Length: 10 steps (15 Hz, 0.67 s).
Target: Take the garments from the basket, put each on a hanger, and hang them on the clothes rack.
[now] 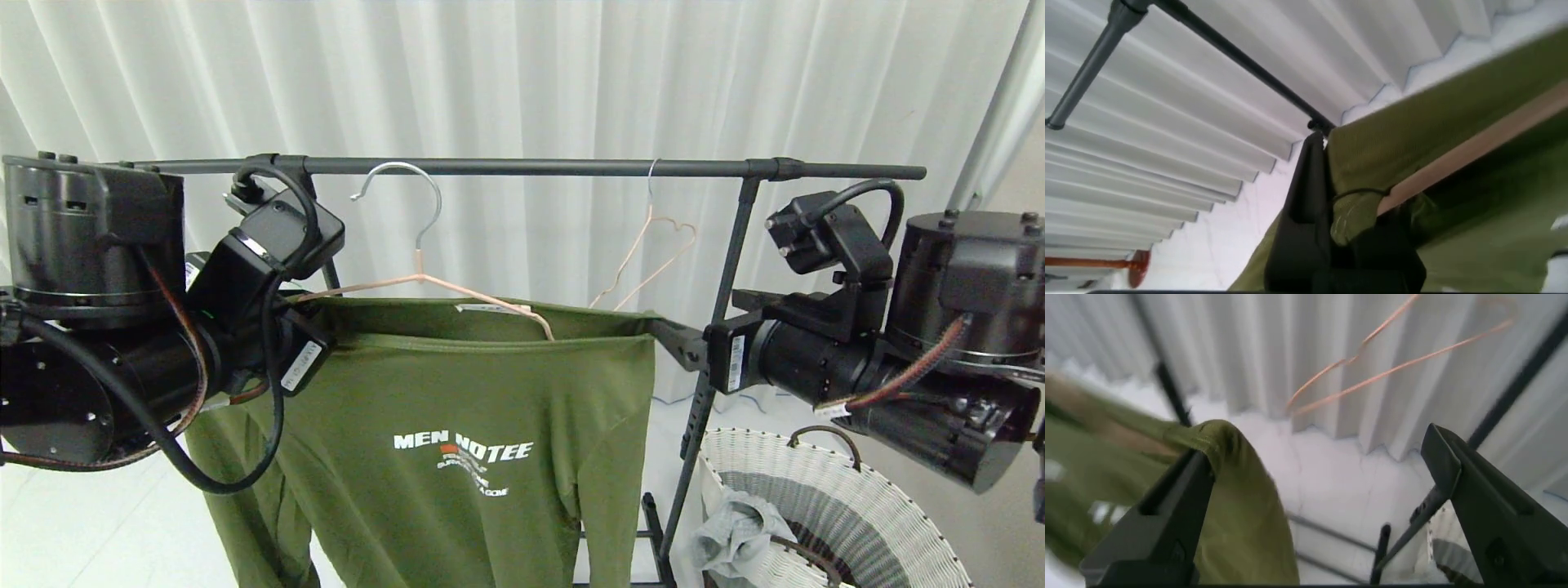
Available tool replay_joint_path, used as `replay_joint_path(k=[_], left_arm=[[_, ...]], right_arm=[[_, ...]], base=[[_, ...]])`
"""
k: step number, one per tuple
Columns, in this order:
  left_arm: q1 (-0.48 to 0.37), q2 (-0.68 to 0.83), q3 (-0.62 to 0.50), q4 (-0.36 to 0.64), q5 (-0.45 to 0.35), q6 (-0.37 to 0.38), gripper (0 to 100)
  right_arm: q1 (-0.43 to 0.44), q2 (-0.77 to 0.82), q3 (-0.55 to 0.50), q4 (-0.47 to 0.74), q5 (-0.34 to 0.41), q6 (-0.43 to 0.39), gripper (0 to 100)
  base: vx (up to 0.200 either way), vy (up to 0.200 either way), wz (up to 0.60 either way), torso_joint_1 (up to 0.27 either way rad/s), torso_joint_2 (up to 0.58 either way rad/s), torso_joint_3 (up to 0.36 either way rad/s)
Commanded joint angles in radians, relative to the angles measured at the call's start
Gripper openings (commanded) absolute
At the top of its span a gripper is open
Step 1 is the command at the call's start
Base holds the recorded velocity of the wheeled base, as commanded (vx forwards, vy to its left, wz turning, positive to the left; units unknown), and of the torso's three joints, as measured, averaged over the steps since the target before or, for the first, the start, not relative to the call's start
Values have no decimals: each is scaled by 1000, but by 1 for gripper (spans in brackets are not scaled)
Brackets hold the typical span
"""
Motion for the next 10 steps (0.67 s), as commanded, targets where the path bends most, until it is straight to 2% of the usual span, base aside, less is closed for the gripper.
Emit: replay_joint_path(k=[1, 5, 8, 10], left_arm=[[-8, 6, 4, -18, -6, -26, 0], [-23, 0, 7, -26, -8, -40, 0], [-109, 1, 9, -38, -11, -108, 0], [-143, 3, 9, -40, -11, -112, 0]], right_arm=[[46, -62, -3, 73, 20, -34, 100], [92, -111, -13, 87, 175, -115, 100], [147, -73, -21, 77, 188, -129, 100], [154, -18, -56, 34, 189, -158, 100]], base=[[0, 0, 0, 0, 0, 0], [0, 0, 0, 0, 0, 0], [0, 0, 0, 0, 0, 0], [0, 0, 0, 0, 0, 0]])
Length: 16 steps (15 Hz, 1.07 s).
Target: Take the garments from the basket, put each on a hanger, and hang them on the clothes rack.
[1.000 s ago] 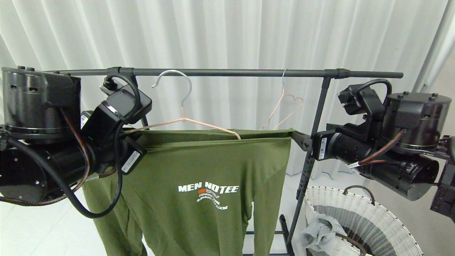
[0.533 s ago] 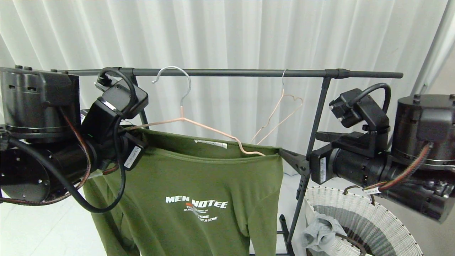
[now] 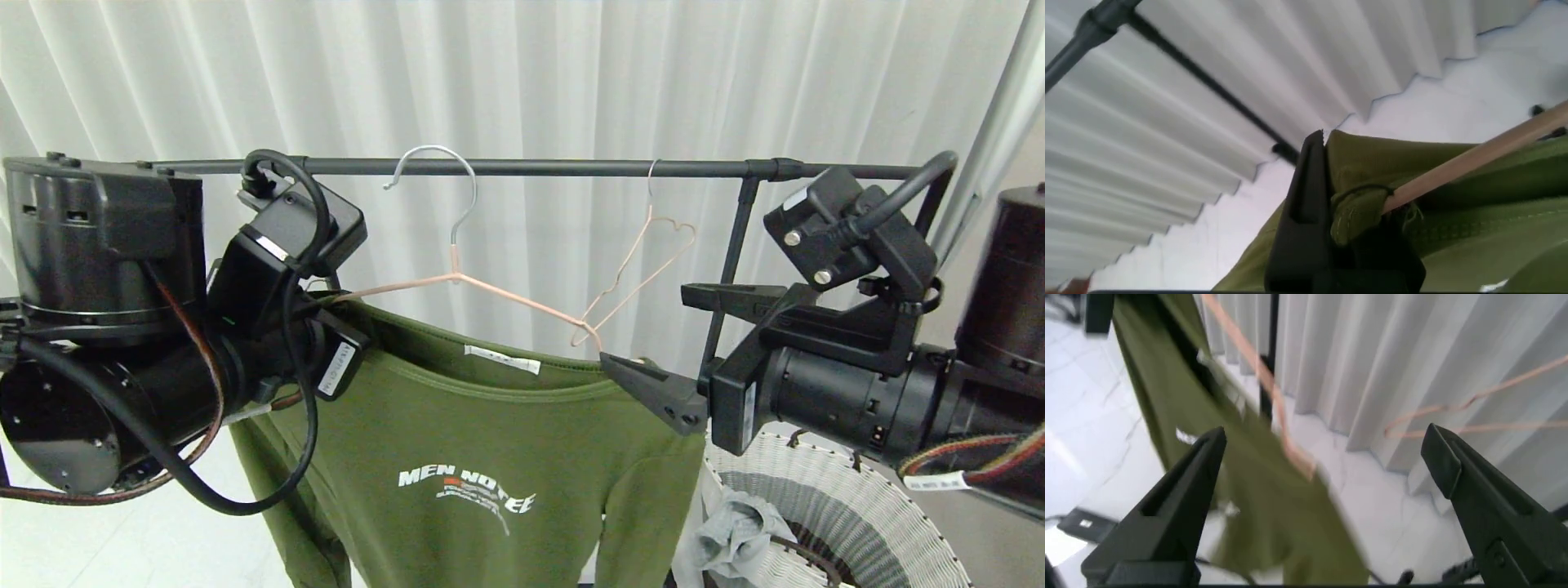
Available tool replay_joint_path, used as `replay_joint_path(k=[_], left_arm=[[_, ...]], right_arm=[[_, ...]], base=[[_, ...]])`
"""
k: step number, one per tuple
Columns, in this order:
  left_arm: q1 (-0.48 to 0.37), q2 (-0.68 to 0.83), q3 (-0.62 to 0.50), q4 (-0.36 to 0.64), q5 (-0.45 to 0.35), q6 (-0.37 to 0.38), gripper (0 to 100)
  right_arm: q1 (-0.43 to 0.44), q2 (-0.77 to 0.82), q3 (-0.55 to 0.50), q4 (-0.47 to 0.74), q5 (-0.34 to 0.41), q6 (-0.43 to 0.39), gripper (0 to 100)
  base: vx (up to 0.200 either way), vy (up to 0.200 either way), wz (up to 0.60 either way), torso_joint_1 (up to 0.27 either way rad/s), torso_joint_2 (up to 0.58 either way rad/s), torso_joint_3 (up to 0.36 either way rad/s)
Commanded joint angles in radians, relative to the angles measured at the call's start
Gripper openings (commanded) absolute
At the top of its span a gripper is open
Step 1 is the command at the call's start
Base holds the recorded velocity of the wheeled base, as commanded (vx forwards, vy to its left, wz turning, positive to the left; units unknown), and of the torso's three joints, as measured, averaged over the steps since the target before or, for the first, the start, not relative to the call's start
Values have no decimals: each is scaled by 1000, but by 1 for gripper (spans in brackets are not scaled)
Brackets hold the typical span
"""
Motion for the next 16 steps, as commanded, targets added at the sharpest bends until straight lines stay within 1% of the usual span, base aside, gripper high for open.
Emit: replay_joint_path(k=[1, 3, 5, 7, 10, 12, 13, 16], left_arm=[[-28, 3, -1, -1, 1, -1, 0], [-51, 1, -1, -1, 1, -1, 0], [-56, -2, -1, -1, 1, -1, 0], [-57, -5, -4, -2, 1, -1, 0], [-57, -3, -9, -9, 1, -1, 0], [-56, 8, -6, -61, 2, 3, 0], [-56, 11, -6, -73, 4, 7, 0], [-56, 14, -7, -75, 4, 3, 0]], right_arm=[[9, 65, -34, -29, 2, -18, 100], [7, 131, -100, -32, -1, -26, 100], [7, 168, -128, -34, -4, -27, 100], [7, 186, -138, -34, -6, -27, 100], [4, 185, -128, -34, -9, -31, 100], [-1, 180, -128, -34, -9, -32, 100], [-1, 180, -128, -34, -9, -35, 0], [-1, 180, -131, -34, -9, -47, 0]], base=[[0, 0, 0, 0, 0, 0], [0, 0, 0, 0, 0, 0], [0, 0, 0, 0, 0, 0], [0, 0, 0, 0, 0, 0], [0, 0, 0, 0, 0, 0], [0, 0, 0, 0, 0, 0], [0, 0, 0, 0, 0, 0], [0, 0, 0, 0, 0, 0]])
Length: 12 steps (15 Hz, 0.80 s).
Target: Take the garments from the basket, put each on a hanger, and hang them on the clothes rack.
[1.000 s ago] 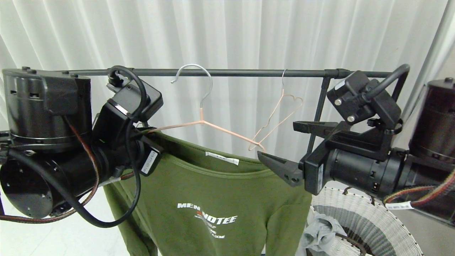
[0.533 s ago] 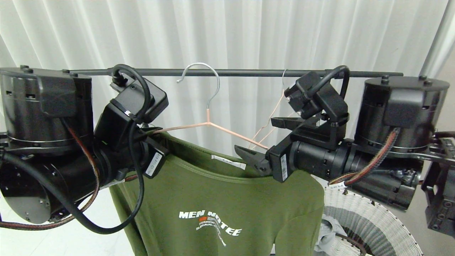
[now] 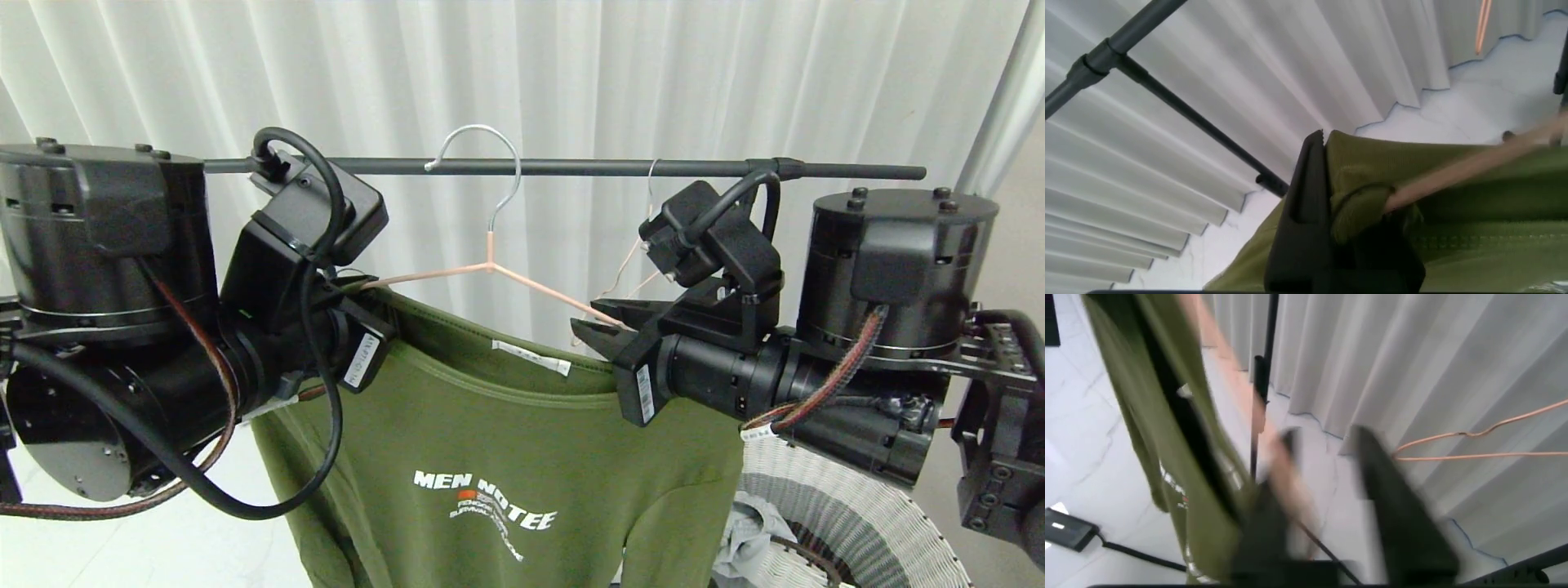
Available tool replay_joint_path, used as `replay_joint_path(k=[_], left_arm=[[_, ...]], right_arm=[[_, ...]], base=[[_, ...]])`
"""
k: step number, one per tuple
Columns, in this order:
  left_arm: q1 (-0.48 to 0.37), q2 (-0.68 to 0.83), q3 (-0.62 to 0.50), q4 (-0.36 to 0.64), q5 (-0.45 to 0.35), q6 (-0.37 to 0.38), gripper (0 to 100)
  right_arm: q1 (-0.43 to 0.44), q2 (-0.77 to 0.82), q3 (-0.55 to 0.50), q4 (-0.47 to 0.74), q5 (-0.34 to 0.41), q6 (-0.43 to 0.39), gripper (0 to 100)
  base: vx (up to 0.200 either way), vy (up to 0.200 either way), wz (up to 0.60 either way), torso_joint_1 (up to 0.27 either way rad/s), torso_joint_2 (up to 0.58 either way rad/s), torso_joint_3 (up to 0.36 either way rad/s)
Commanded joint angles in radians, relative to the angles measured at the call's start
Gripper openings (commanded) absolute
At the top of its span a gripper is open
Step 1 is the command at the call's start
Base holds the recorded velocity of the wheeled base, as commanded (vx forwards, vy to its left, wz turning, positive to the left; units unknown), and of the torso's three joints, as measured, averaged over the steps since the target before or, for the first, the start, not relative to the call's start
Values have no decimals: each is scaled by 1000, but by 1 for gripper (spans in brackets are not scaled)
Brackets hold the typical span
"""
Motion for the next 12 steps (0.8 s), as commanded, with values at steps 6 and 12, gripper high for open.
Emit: replay_joint_path(k=[6, 12], left_arm=[[-2, 5, 0, -5, -4, -1, 0], [-2, 14, 7, -66, -6, -1, 100]], right_arm=[[0, -1, -8, -4, 0, 0, 0], [2, -23, -8, -4, 0, -19, 0]], base=[[0, 0, 0, 0, 0, 0], [0, 0, 0, 0, 0, 0]])
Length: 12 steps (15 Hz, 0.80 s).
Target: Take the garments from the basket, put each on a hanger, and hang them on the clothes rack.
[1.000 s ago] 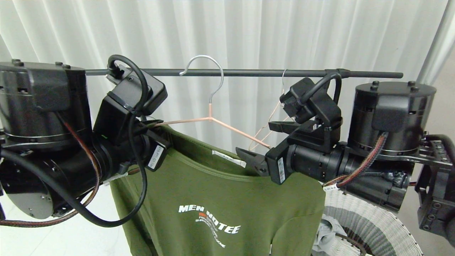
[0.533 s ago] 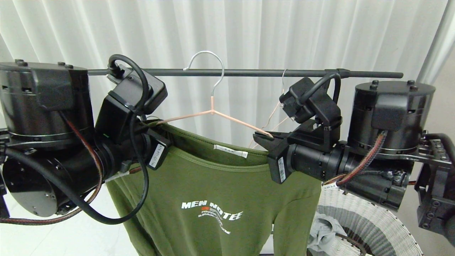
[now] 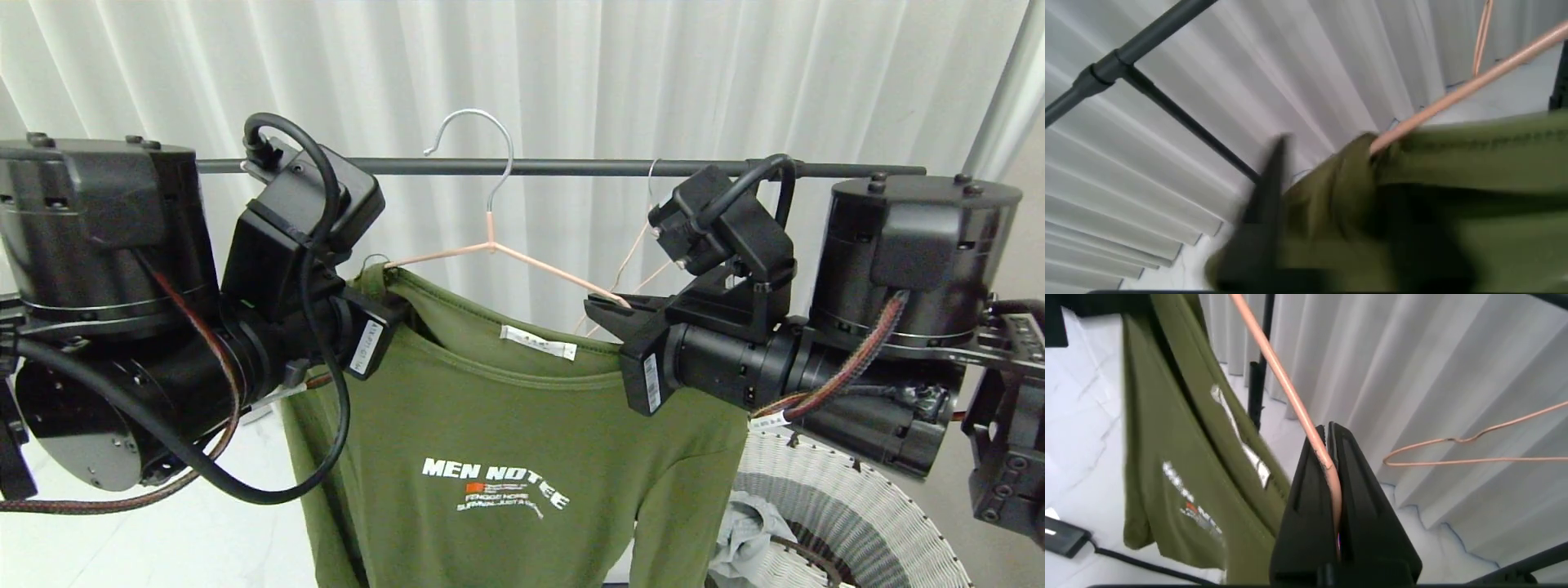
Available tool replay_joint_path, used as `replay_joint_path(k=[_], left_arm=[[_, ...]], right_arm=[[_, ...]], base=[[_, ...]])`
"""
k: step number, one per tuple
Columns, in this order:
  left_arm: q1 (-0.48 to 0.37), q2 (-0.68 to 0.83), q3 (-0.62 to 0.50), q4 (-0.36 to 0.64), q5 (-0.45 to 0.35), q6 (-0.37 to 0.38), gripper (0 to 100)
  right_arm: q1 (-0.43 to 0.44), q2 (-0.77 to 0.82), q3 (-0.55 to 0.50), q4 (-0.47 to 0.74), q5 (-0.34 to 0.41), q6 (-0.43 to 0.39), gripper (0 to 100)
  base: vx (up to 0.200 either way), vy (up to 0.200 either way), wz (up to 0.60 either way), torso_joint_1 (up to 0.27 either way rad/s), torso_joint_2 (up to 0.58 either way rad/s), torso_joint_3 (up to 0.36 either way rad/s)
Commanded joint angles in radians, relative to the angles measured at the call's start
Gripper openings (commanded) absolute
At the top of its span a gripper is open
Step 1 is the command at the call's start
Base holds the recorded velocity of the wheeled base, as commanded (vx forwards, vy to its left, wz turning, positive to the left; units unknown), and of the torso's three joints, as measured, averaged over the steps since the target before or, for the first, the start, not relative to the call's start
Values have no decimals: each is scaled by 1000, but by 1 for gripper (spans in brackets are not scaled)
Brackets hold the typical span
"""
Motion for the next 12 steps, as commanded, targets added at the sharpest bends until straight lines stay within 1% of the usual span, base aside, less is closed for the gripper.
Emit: replay_joint_path(k=[1, 3, 5, 8, 10, 12], left_arm=[[-3, -1, -1, -1, -11, 0, 100], [-3, -6, 0, -1, -40, 2, 100], [-3, -12, 0, -3, -42, 2, 100], [-5, -24, -1, -3, -51, 0, 100], [-5, -44, 3, -3, -105, 0, 100], [-5, -72, 26, -3, -124, -1, 100]], right_arm=[[-1, -15, 0, -1, 1, -5, 0], [-9, -15, 2, -8, 1, -6, 0], [-12, -12, 3, -59, 1, -23, 0], [-30, -15, 6, -64, 1, -39, 0], [-46, -17, 5, -64, 1, -42, 0], [-79, -21, 6, -64, 1, -66, 0]], base=[[0, 0, 0, 0, 0, 0], [0, 0, 0, 0, 0, 0], [0, 0, 0, 0, 0, 0], [0, 0, 0, 0, 0, 0], [0, 0, 0, 0, 0, 0], [0, 0, 0, 0, 0, 0]])
